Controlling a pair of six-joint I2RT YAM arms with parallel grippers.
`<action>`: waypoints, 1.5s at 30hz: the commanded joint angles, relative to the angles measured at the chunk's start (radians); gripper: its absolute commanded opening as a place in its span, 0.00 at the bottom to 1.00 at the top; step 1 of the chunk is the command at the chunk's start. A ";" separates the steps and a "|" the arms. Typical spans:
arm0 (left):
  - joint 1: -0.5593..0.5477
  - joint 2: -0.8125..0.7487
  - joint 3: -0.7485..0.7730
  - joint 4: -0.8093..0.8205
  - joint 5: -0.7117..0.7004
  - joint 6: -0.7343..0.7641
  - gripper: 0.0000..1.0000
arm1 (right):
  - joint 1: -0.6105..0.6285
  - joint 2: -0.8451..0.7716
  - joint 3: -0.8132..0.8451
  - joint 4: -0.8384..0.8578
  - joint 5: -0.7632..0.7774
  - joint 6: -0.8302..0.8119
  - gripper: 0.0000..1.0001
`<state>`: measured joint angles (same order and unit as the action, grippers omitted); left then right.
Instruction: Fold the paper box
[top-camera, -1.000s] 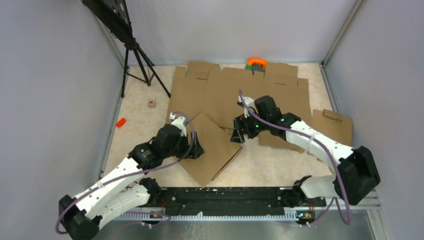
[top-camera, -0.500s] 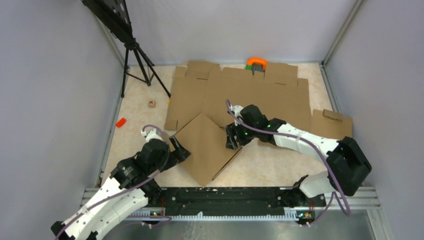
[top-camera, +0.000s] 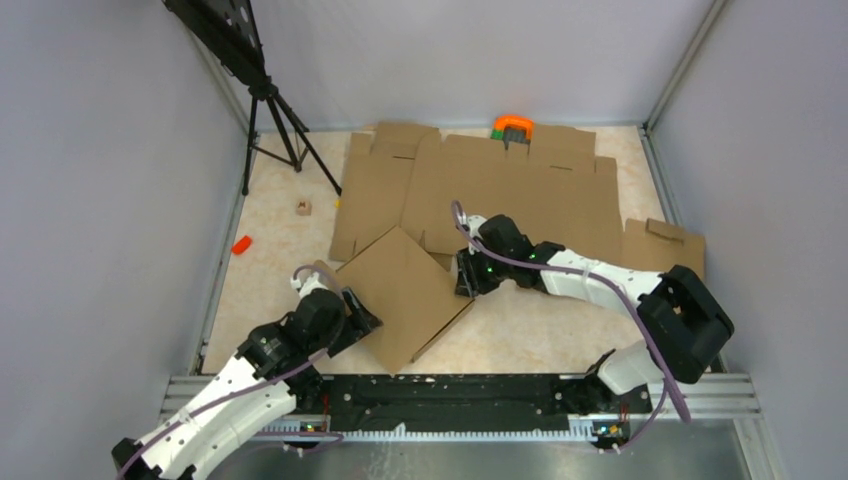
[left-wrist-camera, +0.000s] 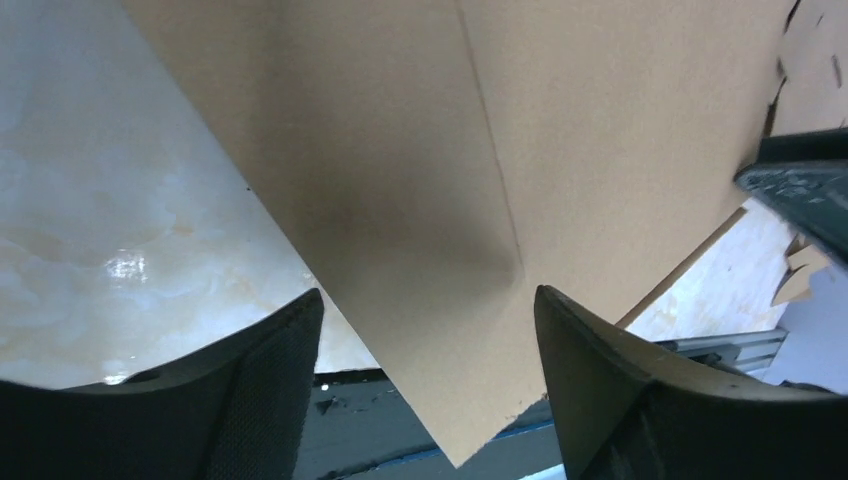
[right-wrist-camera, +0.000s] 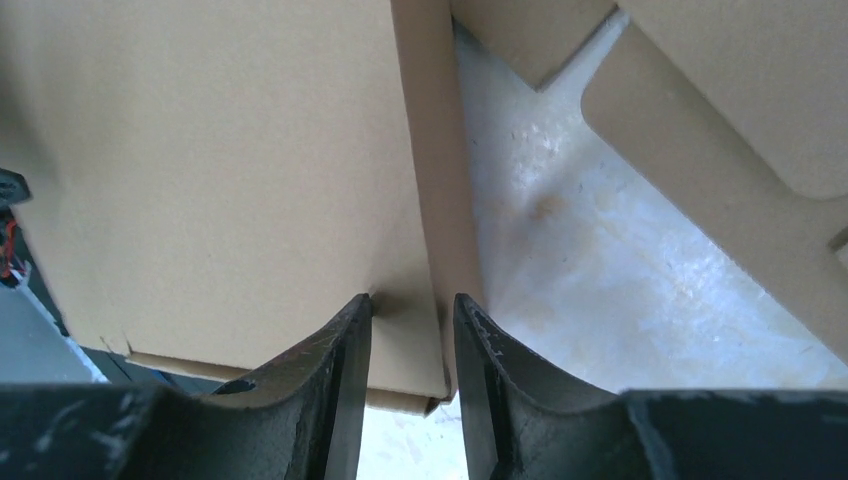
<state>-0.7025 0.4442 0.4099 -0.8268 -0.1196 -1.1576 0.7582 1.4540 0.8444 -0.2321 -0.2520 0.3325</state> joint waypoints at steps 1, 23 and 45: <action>0.006 0.002 -0.014 0.094 0.003 0.006 0.73 | 0.004 0.005 -0.033 0.019 0.003 0.016 0.35; 0.006 0.185 0.273 0.256 0.112 0.229 0.15 | -0.124 -0.061 -0.088 0.148 -0.213 0.109 0.49; 0.005 0.515 0.527 0.476 0.372 0.235 0.31 | -0.129 0.062 -0.053 0.274 -0.356 0.159 0.50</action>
<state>-0.6945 0.9188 0.9127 -0.4747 0.1879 -0.9215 0.6308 1.4918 0.7540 -0.0143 -0.5854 0.4839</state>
